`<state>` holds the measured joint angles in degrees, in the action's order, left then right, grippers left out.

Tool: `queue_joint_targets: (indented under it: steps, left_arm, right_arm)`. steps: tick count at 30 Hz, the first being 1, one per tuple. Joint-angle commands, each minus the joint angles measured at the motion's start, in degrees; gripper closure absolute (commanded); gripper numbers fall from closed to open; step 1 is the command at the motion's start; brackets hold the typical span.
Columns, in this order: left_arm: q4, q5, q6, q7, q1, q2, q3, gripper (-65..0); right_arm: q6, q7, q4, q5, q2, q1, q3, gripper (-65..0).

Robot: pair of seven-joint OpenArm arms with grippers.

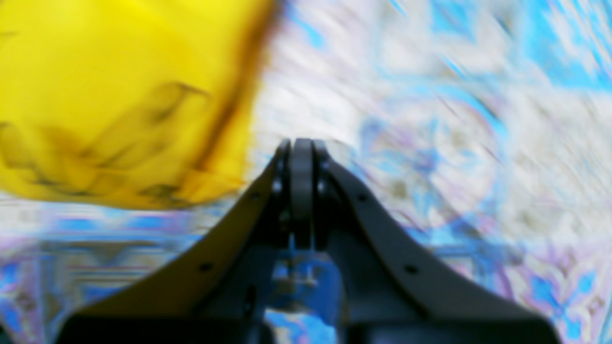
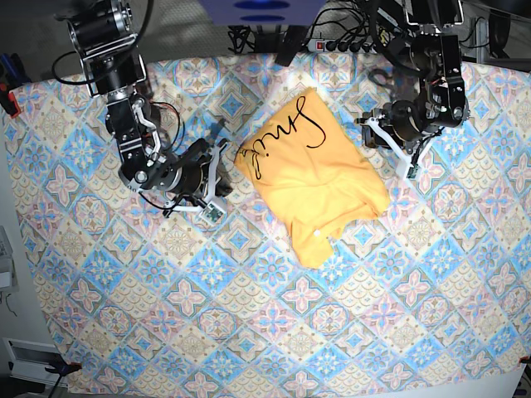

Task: Fold the T-shirt properly
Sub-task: 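Grasp the folded shirt's edge with the right gripper and release the left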

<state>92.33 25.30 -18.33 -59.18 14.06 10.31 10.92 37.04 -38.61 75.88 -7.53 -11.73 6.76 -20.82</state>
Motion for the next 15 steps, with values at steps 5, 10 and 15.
queue_joint_targets:
  steps: [5,10,15]
  left_arm:
    - [-7.19,1.03,-0.27,1.99,-6.46,-0.15,-2.26,-20.3]
    - [-14.05,0.85,-0.27,2.08,-12.17,-2.09,-2.61,-20.3]
    - [-19.41,0.68,-0.27,4.72,-17.1,-3.14,-3.23,-20.3]
  right_arm:
    - [0.55,1.64,-0.93,-1.57,1.75,1.28,-0.59,0.0]
    - [0.63,1.29,0.48,-1.57,1.75,-1.18,-0.68,0.0]
    - [0.63,1.2,4.34,-1.57,1.48,-5.67,-0.68,0.0]
